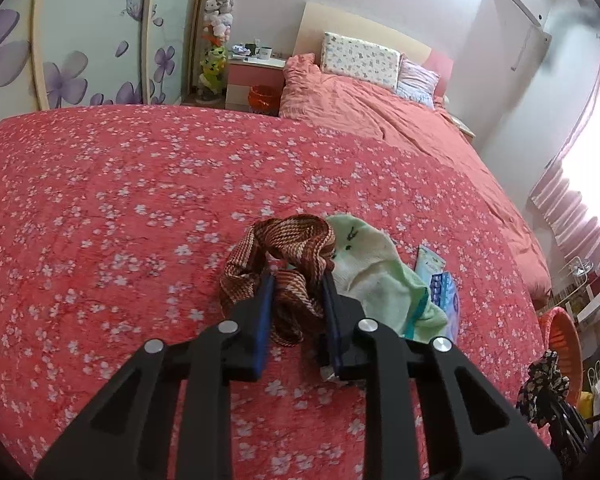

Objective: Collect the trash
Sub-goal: 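Close the left tool on the brown plaid cloth and lift it, then carry the floral cloth and plaid cloth in both tools over the basket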

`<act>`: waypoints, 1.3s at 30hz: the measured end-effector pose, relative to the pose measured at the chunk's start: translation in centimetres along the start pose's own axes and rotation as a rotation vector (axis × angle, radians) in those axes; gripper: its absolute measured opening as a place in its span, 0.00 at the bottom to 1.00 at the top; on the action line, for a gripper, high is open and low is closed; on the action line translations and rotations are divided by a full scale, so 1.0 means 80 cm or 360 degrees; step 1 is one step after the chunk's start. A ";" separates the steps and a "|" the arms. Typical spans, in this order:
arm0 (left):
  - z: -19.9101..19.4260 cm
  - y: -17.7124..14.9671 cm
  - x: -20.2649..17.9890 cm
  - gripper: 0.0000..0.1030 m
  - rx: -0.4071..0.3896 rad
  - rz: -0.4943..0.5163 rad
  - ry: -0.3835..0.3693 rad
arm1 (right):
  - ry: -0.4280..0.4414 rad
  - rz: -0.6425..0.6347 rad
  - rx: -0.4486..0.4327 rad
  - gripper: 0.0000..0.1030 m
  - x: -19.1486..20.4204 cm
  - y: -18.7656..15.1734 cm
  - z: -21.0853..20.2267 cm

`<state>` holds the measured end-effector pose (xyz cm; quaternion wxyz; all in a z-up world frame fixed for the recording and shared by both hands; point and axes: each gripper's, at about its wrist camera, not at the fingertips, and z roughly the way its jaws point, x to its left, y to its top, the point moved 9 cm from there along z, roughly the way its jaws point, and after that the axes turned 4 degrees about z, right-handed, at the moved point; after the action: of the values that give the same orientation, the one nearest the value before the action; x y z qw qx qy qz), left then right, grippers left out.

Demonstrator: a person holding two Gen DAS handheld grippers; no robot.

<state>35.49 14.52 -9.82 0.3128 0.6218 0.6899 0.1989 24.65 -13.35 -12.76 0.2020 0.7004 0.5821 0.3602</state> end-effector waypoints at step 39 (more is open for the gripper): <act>-0.164 -0.035 -0.266 0.23 -0.0204 0.0425 -0.0536 | -0.0183 0.0174 -0.0628 0.20 -0.092 0.068 -0.170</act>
<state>25.22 -5.28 1.76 0.4333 0.7109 0.5255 0.1752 17.77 -23.58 -1.99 0.3484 0.6973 0.4488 0.4370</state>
